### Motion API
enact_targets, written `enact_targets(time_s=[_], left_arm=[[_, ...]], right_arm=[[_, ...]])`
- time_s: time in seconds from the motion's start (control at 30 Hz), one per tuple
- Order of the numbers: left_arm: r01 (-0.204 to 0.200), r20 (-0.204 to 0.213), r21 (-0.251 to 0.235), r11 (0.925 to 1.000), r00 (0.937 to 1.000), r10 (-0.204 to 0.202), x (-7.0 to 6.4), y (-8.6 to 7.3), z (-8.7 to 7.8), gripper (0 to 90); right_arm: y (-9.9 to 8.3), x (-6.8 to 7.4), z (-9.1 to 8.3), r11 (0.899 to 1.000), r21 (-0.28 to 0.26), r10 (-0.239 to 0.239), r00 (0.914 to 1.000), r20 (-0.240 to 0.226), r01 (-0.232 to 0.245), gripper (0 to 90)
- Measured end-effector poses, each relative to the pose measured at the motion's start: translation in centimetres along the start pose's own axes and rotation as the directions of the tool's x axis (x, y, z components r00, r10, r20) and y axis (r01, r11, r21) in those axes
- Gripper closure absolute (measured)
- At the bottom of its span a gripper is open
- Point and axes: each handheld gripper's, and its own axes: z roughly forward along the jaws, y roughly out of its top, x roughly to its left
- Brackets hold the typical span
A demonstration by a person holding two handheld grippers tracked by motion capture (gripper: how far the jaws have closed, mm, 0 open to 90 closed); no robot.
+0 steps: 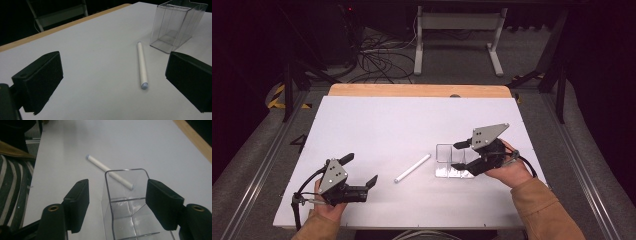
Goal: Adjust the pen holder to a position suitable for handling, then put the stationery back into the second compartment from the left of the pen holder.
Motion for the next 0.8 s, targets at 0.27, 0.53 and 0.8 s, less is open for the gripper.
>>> enact_targets(time_s=[0.27,0.53,0.8], left_arm=[[0.018,0.01,-0.005,0.9998,0.9998,-0.017,0.1,0.0,0.0,2.0],[0.016,0.009,-0.005,0.9999,0.9998,-0.016,0.1,0.1,0.0,1.8],[0.043,0.06,-0.007,0.9991,0.9973,-0.042,0.4,1.0,0.1,0.4]], right_arm=[[-0.1,0.1,-0.9,0.998,-0.052,0.041,0.9977,0.054,-0.038,23.3],[-0.4,0.4,-1.5,0.995,-0.091,0.056,0.9944,0.09,-0.047,16.4],[-1.7,1.8,-3.0,0.974,-0.206,0.141,0.9675,0.21,-0.097,6.9]])
